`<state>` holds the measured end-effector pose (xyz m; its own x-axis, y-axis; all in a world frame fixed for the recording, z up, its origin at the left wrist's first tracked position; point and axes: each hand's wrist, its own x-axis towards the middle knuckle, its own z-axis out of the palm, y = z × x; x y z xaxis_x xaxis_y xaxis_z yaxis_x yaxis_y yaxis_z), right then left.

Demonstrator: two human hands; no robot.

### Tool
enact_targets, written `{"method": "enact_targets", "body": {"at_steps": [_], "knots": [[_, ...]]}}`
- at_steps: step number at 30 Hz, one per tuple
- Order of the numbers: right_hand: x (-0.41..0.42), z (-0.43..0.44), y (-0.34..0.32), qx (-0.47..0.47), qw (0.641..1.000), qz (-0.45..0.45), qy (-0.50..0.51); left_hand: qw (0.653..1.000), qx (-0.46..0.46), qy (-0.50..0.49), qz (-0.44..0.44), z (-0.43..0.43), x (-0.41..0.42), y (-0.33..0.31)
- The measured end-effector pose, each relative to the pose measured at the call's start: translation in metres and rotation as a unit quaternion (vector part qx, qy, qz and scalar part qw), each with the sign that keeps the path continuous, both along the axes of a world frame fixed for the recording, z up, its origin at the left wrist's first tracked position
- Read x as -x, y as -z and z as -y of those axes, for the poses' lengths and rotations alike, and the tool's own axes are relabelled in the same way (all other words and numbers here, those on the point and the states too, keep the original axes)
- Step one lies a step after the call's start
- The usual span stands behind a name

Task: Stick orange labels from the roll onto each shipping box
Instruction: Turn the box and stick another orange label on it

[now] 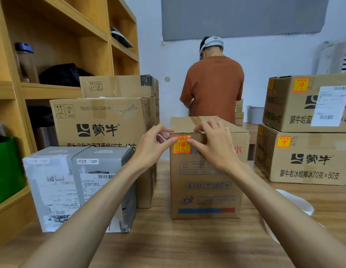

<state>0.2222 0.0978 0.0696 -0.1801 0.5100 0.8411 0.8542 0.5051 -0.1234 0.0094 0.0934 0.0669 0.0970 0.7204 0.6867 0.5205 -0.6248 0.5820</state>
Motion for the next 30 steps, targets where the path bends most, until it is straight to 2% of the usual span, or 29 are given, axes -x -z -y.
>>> {"method": "enact_targets", "body": {"at_steps": [8,20,26,30], "knots": [[-0.007,-0.001,0.009,-0.017,0.999,0.047,0.005,0.999,-0.015,0.021,-0.041,0.002,0.005,0.01],[0.001,0.001,0.013,-0.042,0.995,0.076,0.048,0.988,-0.057,-0.067,-0.127,0.002,-0.001,0.016],[-0.011,0.003,0.01,-0.03,0.995,0.092,0.016,0.99,-0.045,-0.006,-0.134,0.002,0.011,0.014],[-0.011,0.002,0.011,-0.031,0.995,0.097,0.019,0.989,-0.046,-0.001,-0.138,0.002,0.011,0.015]]}}
